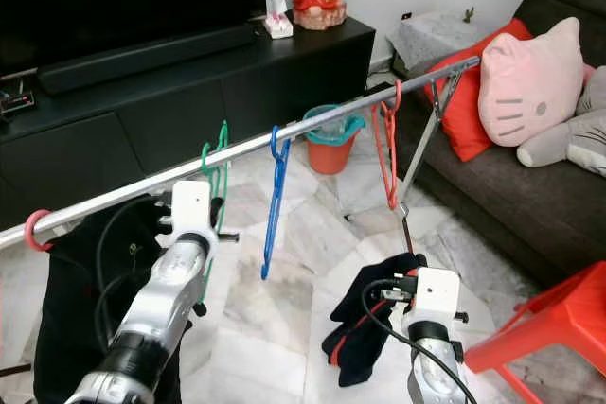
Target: Hang hanger
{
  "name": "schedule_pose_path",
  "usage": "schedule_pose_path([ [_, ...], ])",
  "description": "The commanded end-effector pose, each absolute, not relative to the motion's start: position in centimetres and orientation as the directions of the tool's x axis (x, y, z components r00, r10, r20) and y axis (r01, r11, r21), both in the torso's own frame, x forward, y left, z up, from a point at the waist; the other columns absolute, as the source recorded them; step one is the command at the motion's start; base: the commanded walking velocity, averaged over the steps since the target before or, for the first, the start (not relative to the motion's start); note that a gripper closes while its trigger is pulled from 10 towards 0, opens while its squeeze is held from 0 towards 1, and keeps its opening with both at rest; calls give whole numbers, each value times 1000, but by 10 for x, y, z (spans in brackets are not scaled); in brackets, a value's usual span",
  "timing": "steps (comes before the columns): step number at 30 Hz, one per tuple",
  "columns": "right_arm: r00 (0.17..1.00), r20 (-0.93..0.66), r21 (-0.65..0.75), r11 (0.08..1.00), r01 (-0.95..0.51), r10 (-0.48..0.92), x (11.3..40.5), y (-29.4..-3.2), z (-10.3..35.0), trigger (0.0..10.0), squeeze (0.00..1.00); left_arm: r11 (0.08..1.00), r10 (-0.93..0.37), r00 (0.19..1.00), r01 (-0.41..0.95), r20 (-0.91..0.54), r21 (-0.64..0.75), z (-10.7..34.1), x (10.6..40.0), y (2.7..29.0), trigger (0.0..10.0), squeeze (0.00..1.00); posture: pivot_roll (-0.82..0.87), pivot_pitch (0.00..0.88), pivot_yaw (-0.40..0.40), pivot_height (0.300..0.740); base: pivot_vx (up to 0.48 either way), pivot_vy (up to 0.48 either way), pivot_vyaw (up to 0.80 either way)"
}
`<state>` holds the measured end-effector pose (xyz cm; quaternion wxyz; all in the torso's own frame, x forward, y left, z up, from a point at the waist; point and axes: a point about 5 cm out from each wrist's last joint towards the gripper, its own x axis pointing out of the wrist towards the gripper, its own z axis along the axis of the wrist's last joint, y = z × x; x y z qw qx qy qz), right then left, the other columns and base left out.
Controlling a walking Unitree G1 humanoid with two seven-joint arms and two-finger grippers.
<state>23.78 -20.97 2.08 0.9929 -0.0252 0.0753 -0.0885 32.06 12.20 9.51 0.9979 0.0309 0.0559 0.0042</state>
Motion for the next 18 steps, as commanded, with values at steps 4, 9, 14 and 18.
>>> schedule_pose_path([
  [4,977,-113,-66,983,173,-180,238,-214,30,10000,0,992,-14,1000,16,-21,124,102,303,141,10000,0,-120,0,-11,740,0,0,0],
  [9,980,-102,-75,984,164,-172,240,-215,34,10000,0,988,-21,999,26,-36,154,98,287,156,10000,0,-111,0,-19,740,0,0,0],
  [14,983,-90,-82,985,155,-162,243,-216,39,10000,0,980,-71,995,83,-69,183,92,273,161,10000,0,-107,0,-24,740,0,0,0],
  [18,983,-87,-85,984,154,-161,246,-218,41,10000,0,972,-109,989,127,-100,200,85,264,163,10000,0,-108,0,-22,740,0,0,0],
])
